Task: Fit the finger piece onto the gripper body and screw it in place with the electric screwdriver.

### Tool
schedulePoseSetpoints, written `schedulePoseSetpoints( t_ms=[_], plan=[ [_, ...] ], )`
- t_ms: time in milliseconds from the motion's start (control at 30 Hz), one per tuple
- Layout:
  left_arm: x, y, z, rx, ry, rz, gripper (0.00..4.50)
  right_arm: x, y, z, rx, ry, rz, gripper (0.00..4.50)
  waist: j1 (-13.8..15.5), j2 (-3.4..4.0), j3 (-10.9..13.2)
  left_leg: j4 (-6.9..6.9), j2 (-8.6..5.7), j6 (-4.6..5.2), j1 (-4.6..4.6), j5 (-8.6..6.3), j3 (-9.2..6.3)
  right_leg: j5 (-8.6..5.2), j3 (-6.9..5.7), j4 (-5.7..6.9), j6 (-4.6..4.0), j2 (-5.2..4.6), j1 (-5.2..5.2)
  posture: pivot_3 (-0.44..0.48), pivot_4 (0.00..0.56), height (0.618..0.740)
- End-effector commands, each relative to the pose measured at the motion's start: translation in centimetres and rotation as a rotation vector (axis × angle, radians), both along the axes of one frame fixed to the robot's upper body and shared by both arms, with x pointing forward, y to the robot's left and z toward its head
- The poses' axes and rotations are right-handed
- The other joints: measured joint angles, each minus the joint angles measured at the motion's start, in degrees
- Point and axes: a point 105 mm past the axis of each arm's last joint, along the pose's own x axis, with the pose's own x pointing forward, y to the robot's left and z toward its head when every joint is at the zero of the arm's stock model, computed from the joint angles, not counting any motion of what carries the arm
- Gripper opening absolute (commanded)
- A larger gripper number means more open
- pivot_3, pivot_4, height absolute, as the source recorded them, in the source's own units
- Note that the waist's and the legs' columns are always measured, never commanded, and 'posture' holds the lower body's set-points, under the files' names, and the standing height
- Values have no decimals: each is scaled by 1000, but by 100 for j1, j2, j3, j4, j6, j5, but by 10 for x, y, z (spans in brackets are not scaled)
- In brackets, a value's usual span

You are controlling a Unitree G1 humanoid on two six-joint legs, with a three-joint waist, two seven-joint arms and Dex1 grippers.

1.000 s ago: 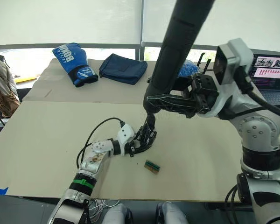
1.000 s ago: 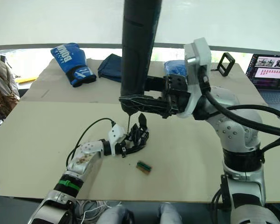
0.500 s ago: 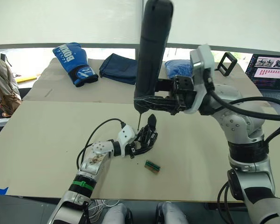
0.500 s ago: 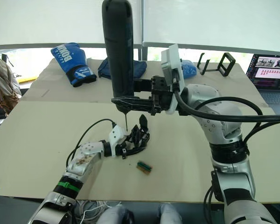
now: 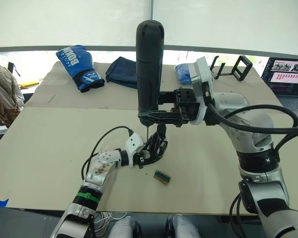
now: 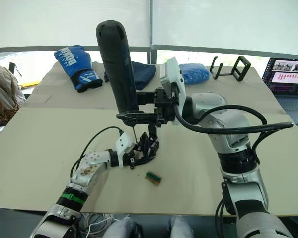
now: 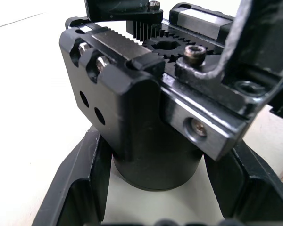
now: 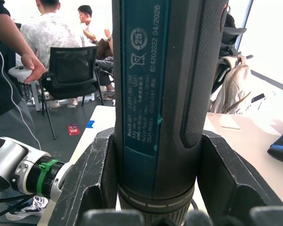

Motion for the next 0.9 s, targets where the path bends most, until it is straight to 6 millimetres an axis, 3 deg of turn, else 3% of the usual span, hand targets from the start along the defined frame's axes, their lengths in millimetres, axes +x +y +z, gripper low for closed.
schedulePoseSetpoints(
  t_ms=[33, 900],
  plan=[
    [-11, -4, -15, 23, 60, -36, 2309, -9, 2, 14, 27, -91, 25, 1931, -2, 0, 0, 0, 0, 0, 0, 0, 0, 0, 0, 0, 0, 0, 0, 0, 150, 740],
    [-9, -1, -19, 59, 70, -20, 2309, -11, 7, -3, -69, -135, 34, 1931, -7, 0, 0, 0, 0, -1, 1, 1, 0, 0, 0, 0, 0, 1, 0, 0, 150, 740]
  ],
)
